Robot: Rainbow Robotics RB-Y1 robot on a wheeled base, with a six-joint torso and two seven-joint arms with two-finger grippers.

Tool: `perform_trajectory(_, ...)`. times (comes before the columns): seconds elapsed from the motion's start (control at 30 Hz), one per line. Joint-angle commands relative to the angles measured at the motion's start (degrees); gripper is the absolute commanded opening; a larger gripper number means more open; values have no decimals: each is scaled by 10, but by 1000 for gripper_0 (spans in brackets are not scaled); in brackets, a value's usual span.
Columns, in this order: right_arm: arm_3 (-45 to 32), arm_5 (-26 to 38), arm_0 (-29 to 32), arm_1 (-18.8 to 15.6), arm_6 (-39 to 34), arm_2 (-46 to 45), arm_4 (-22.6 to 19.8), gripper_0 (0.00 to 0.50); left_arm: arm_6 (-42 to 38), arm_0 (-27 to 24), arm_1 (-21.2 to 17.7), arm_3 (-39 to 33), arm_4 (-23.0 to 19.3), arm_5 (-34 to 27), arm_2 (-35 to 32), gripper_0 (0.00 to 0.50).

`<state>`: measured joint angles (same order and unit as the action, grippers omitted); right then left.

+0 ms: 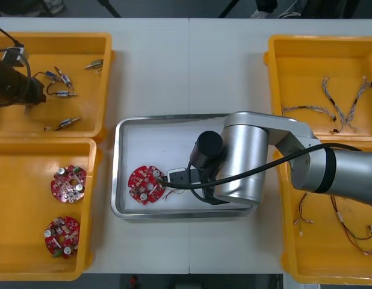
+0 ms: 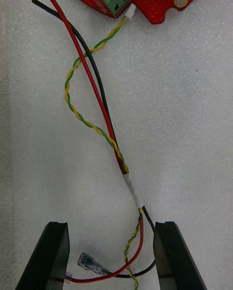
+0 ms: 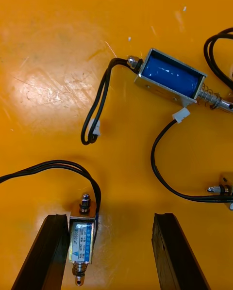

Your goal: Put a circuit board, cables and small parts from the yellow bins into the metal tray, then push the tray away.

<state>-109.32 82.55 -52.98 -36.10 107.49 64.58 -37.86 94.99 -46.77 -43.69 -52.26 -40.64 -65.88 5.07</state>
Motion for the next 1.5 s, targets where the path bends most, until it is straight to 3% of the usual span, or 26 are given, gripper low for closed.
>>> perform_trajectory(0.03, -42, 0, -8, -25, 10, -13, 4, 500, 76, -28, 9, 19, 10, 17, 3, 500)
perform_trajectory(0.17, -63, 22, 2, -28, 9, -47, -1, 500, 81, -28, 9, 27, 13, 22, 4, 500)
perform_trajectory(0.33, -104, 107, 34, -15, 9, -147, -23, 500, 83, -24, 11, 34, 11, 38, 11, 500)
perform_trajectory(0.43, -122, 170, 53, 0, 8, -214, -35, 500, 83, -24, 11, 34, 11, 39, 11, 0)
perform_trajectory(0.6, -160, 271, 77, 23, 4, -312, -27, 500, 82, -24, 8, 34, 8, 34, 10, 0)
perform_trajectory(0.87, -218, 274, 118, 48, -8, -455, 16, 500, 71, -24, -21, -25, 13, -70, -16, 0)
perform_trajectory(1.03, -244, 274, 157, 29, -18, -518, 29, 500, 59, -24, -32, -79, 21, -145, -49, 0)
perform_trajectory(1.27, -245, 274, 206, -5, -39, -618, 21, 500, -35, -10, -33, -204, 59, -241, -45, 0)
perform_trajectory(1.5, -236, 274, 233, -34, -49, -670, 12, 500, -86, 16, -32, -297, 53, -298, -40, 0)
